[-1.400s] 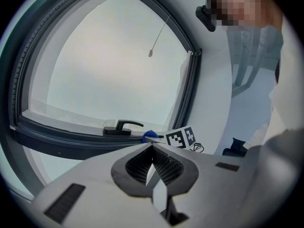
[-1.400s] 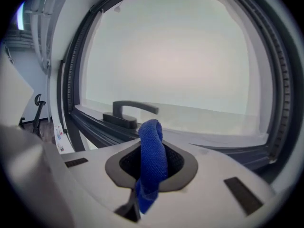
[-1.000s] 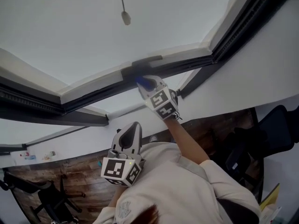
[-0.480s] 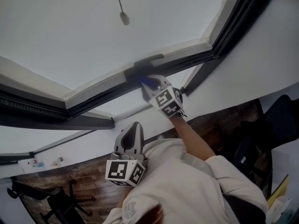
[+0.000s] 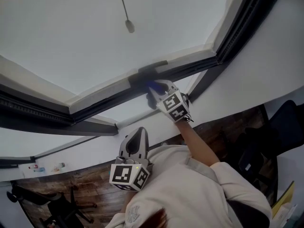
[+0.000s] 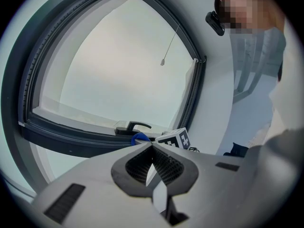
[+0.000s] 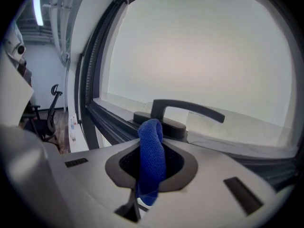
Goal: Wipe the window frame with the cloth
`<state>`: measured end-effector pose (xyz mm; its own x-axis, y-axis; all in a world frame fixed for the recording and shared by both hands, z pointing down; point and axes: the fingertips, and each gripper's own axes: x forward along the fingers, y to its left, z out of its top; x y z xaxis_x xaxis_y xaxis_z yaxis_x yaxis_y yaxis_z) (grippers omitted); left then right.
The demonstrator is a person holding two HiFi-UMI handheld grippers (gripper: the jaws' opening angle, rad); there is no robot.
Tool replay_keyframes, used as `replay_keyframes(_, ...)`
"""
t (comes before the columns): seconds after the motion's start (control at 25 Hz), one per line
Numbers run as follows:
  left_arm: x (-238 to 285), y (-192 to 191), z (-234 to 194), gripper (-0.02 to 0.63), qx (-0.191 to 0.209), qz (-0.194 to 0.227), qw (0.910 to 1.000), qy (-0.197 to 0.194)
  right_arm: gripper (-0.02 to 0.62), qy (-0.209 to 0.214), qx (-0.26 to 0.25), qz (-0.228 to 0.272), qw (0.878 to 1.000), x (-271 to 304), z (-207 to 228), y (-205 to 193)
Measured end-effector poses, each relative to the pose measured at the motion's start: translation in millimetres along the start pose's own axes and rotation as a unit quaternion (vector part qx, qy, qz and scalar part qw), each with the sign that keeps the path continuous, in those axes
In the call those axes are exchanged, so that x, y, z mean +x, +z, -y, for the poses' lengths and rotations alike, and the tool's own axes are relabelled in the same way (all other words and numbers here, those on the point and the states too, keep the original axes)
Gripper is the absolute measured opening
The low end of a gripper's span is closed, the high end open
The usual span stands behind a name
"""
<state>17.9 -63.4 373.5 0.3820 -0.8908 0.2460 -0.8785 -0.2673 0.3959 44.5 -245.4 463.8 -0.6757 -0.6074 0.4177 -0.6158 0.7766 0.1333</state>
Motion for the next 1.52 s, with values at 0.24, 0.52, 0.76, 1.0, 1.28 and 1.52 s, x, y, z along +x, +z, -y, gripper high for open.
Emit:
replay_keyframes(0.24,3.9,-1.5,4.7,0.006,0.006,-0.004,0.9999,-0.009,0.049,0.023,0.057,0.034,0.998,-0.4,4.6,2.8)
replay_keyframes(0.52,7.4,1.5,9.1,0.005,0.015,-0.006,0.9997,-0.017,0.049,0.014,0.009,0.010,1.000,-2.9,7.3,-0.1)
replay_keyframes(0.76,5.6,-0.1,10.3,0.005,0.009,-0.006,0.9998,-0.014,0.049,0.004,0.000,0.004,1.000,-7.7,16.7,-4.5)
replay_keyframes(1.0,5.4,-1.5,11.5,0.005,0.007,-0.008,0.9998,-0.015,0.049,-0.006,0.002,0.003,1.000,-10.9,25.1,-6.6)
replay_keyframes(1.28,6.5,-5.9,13.3,0.005,-0.004,-0.014,0.9997,-0.018,0.049,-0.018,0.006,-0.002,1.000,-17.3,35.5,-11.7)
replay_keyframes(1.52,9.3,-8.3,16.0,0.005,-0.002,-0.021,0.9995,-0.025,0.049,-0.031,0.018,0.005,0.999,-22.9,48.2,-14.0)
